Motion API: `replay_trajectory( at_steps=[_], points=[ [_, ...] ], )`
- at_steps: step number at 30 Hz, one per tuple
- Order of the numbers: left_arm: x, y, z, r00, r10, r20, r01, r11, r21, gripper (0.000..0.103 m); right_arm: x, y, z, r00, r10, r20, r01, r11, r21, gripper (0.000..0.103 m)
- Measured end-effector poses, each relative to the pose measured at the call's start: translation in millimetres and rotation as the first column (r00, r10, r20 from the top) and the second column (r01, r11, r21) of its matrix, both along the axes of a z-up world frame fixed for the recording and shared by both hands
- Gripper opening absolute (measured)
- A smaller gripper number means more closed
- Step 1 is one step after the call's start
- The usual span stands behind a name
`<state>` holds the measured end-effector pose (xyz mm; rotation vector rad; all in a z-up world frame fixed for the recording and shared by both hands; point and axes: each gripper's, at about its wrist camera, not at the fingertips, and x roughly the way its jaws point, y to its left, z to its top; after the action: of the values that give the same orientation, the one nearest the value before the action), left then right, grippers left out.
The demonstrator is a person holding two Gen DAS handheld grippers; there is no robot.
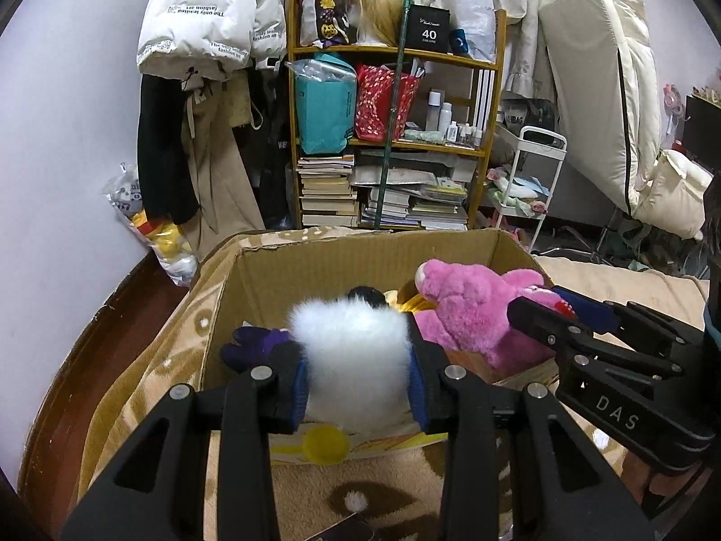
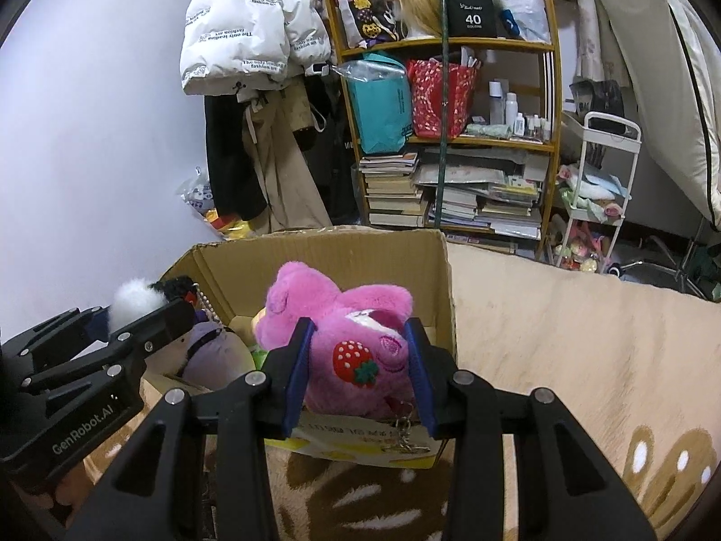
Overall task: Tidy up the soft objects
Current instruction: 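Lower the pompom toy into the box with the left tool while the right tool drops the pink bear in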
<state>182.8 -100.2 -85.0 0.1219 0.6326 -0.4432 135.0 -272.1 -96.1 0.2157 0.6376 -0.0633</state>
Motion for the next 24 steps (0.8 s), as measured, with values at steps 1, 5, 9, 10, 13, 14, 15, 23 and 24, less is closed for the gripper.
replay_trajectory(
  at_steps=[1,5,9,10,13,14,15,23,24],
  points=[
    [-1,0,0,1.0,0.006,0.008,-0.006,1.0,0.001,0.035,0,0,-1,1.0,0.0,-0.004,0.0,1.0,0.005,0.043],
    [-3,-3,0,1.0,0.004,0.011,-0.004,1.0,0.015,0.035,2,-4,-3,1.0,0.0,-0.017,0.001,0.999,0.04,0.043],
    [-5,-4,-2,1.0,0.005,0.02,-0.005,1.0,0.026,0.035,3,-11,-6,1.0,-0.008,-0.025,0.01,0.996,0.084,0.043],
    [-5,-5,-2,1.0,0.006,0.017,-0.006,1.0,0.026,0.035,3,-13,-7,1.0,-0.009,-0.027,0.012,0.996,0.093,0.043],
    [-5,-5,-4,1.0,0.006,0.013,-0.006,1.0,0.03,0.035,3,-14,-7,1.0,-0.009,-0.029,0.012,0.995,0.095,0.044],
    [-5,-6,-4,1.0,0.007,0.013,-0.007,0.999,0.033,0.035,3,-14,-7,1.0,-0.009,-0.029,0.012,0.996,0.092,0.044],
    [-5,-6,-4,1.0,0.008,0.013,-0.008,0.999,0.036,0.035,3,-13,-8,1.0,-0.01,-0.029,0.012,0.996,0.089,0.044],
    [-9,-6,-1,1.0,0.01,0.016,-0.011,0.999,0.031,0.05,1,-11,-8,0.999,-0.002,-0.034,0.005,0.997,0.079,0.045],
    [-10,-5,0,1.0,0.011,0.021,-0.012,0.999,0.029,0.051,0,-11,-8,0.999,-0.003,-0.035,0.006,0.997,0.082,0.045]
  ],
)
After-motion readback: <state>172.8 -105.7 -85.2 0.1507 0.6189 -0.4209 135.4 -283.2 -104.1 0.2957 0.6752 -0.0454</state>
